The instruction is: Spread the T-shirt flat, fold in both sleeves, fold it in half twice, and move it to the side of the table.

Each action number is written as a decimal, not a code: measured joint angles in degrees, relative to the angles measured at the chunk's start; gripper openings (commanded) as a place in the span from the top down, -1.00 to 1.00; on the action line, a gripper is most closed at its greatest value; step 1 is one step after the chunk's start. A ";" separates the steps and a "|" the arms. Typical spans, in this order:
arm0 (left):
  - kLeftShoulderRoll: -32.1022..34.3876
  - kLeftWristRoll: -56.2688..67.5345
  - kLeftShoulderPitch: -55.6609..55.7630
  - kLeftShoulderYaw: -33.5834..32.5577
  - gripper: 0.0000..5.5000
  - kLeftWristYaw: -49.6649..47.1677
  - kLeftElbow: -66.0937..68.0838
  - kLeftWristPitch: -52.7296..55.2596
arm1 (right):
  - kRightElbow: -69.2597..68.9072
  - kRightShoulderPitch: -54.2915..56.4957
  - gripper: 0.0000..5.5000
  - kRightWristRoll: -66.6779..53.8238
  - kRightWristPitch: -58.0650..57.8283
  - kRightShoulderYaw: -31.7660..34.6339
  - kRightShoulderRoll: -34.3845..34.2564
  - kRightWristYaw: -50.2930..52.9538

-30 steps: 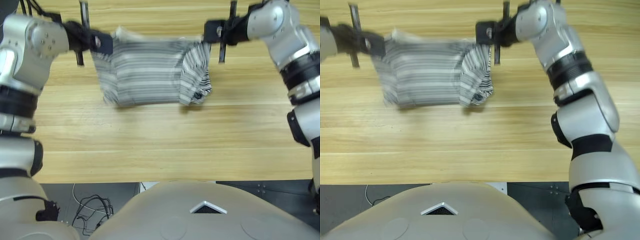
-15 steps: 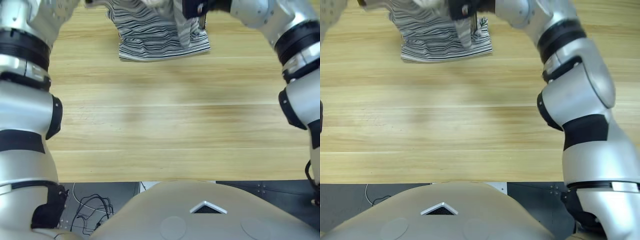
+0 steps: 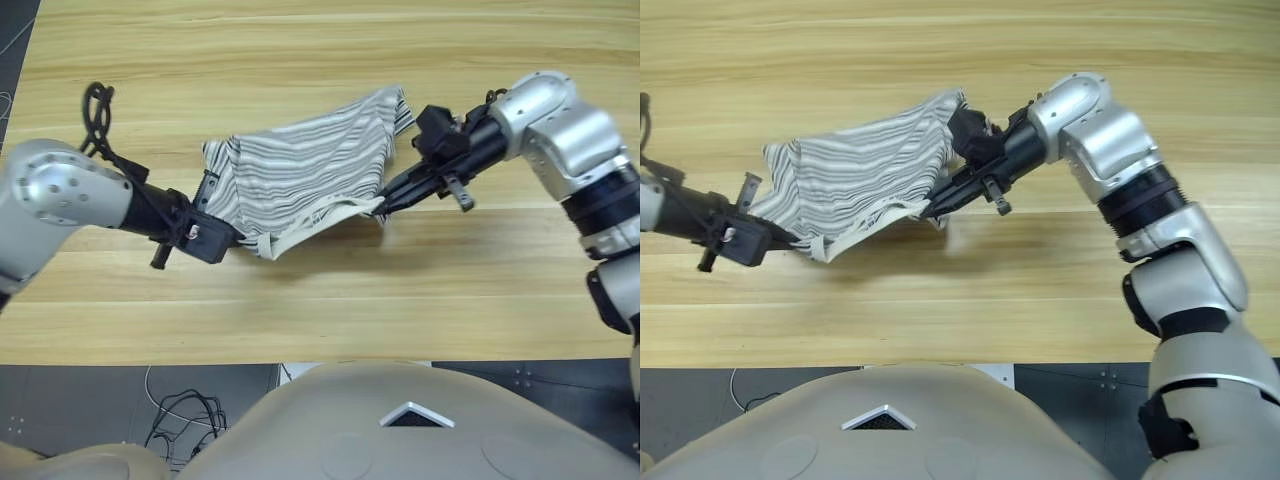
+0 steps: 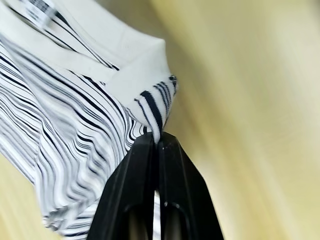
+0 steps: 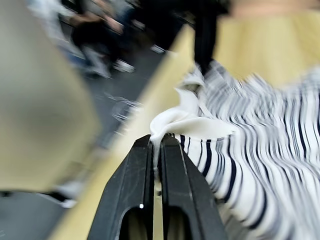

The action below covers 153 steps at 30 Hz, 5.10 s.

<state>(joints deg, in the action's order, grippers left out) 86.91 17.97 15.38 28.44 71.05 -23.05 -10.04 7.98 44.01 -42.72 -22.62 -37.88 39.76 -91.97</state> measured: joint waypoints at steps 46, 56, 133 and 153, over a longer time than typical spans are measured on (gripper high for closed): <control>-30.00 -23.50 16.71 12.00 0.96 -21.35 49.44 -18.51 | 49.53 9.71 0.96 31.42 32.41 8.36 -21.96 10.42; -4.70 1.59 4.98 -6.82 0.96 -0.18 1.63 1.10 | 3.86 1.32 0.96 6.46 3.19 13.12 -2.79 -0.31; -8.48 -18.50 -37.10 -15.84 0.31 1.03 -15.28 7.37 | 3.91 -21.97 0.41 30.22 13.31 -3.70 -1.51 0.03; -14.43 -8.63 -25.66 -27.38 0.31 -0.22 -20.13 14.61 | -14.57 -23.42 0.41 27.71 11.18 -4.02 22.07 -0.62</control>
<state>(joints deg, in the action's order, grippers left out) 72.47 9.34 -10.28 1.06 70.83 -43.18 4.57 -6.59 20.58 -15.01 -11.44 -41.89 61.83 -92.59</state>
